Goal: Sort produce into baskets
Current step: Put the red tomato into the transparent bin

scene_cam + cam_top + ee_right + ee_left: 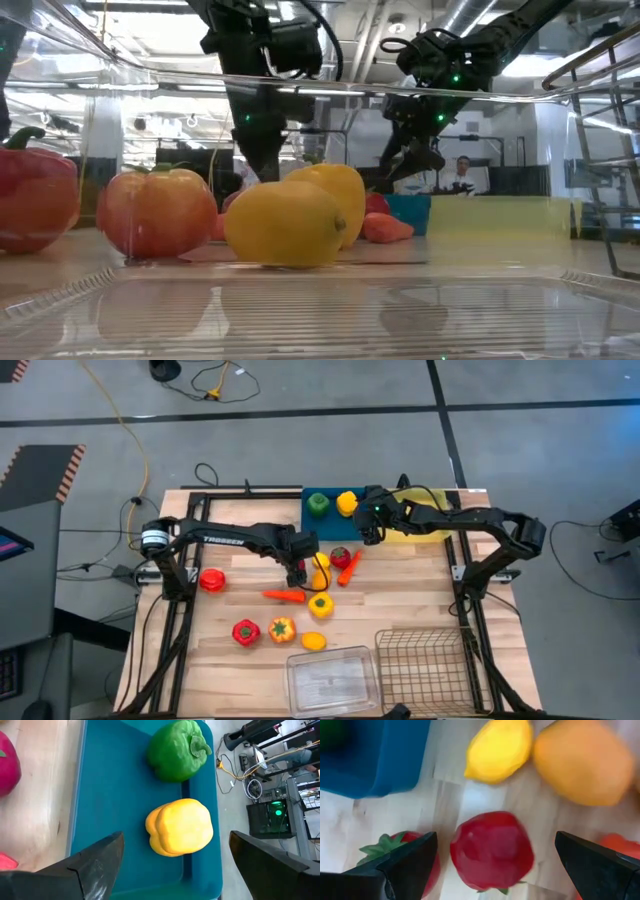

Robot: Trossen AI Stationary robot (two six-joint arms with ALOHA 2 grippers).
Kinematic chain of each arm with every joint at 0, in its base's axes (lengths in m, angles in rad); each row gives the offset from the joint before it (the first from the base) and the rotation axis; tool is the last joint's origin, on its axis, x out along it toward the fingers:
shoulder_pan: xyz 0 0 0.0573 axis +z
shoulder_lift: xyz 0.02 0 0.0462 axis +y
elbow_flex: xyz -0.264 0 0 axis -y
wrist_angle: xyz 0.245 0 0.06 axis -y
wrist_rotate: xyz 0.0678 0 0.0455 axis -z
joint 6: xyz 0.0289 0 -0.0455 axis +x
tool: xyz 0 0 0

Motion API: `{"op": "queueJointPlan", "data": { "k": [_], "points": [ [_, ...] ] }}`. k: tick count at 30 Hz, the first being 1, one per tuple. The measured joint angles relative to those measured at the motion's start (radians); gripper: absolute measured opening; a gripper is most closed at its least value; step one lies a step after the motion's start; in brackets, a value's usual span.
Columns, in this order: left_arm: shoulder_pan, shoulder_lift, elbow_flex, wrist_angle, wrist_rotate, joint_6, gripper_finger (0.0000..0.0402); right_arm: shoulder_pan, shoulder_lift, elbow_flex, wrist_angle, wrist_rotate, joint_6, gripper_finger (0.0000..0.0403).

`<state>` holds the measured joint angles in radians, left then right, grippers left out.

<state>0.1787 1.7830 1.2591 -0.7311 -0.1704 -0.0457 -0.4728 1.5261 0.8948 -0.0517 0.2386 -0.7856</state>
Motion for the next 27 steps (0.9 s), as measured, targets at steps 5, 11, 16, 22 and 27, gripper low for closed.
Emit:
{"op": "queueJointPlan", "data": {
  "k": [5, 11, 16, 22, 27],
  "points": [
    [0.002, 0.004, -0.006, -0.003, 0.003, -0.019, 0.0391, 0.000, 0.000, 0.000, 0.000, 0.000, 0.000, 0.0389],
    [0.002, 0.004, -0.080, 0.036, 0.013, -0.049, 0.0391, 0.000, 0.000, 0.000, 0.000, 0.000, 0.000, 0.0388],
    [-0.002, 0.004, -0.138, 0.157, 0.007, -0.073, 0.0391, 0.000, 0.000, 0.000, 0.000, -0.001, 0.000, 0.0389],
    [-0.002, 0.004, -0.146, 0.186, -0.022, -0.061, 0.0385, 0.000, 0.000, 0.000, 0.000, -0.001, 0.000, 0.0389],
    [-0.002, 0.004, -0.146, 0.184, -0.018, -0.047, 0.0333, 0.000, 0.000, 0.000, 0.000, -0.001, 0.000, 0.0389]
  ]
}}
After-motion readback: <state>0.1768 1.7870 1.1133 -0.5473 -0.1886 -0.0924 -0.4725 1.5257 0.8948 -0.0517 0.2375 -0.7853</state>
